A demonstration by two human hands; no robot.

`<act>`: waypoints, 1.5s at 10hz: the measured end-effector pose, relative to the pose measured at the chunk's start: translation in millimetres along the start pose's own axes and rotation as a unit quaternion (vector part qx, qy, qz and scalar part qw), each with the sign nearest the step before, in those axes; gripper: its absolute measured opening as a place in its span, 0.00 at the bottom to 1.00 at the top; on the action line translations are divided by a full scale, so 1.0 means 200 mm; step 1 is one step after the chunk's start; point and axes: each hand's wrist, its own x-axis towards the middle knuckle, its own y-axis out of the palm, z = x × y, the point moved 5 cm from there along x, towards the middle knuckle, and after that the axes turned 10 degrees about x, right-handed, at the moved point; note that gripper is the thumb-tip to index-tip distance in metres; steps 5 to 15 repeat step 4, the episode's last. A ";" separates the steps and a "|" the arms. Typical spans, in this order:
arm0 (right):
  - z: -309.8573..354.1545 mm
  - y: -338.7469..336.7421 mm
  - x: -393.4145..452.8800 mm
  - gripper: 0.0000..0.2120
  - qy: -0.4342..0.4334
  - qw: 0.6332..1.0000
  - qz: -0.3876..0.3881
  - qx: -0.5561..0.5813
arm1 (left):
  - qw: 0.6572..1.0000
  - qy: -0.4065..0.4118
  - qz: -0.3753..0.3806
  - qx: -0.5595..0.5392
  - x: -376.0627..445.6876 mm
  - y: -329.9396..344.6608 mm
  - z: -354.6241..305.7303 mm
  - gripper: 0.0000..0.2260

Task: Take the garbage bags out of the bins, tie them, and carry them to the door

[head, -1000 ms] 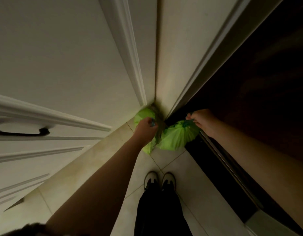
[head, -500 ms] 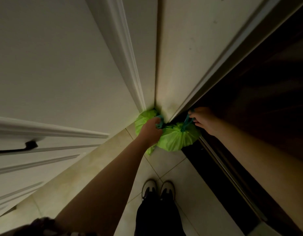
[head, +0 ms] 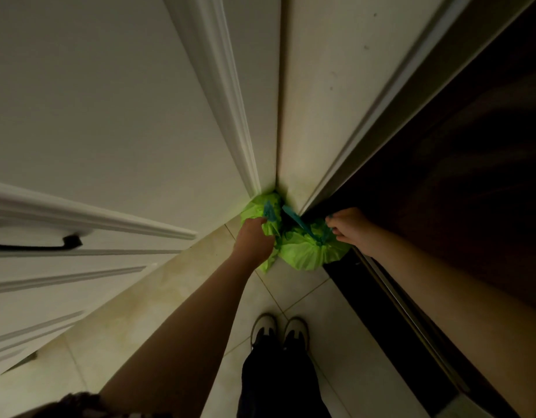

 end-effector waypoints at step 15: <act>-0.07 0.01 -0.08 0.18 -0.041 0.998 -0.016 -0.047 | 0.998 -0.038 -0.006 -0.055 -0.18 0.00 0.13 0.17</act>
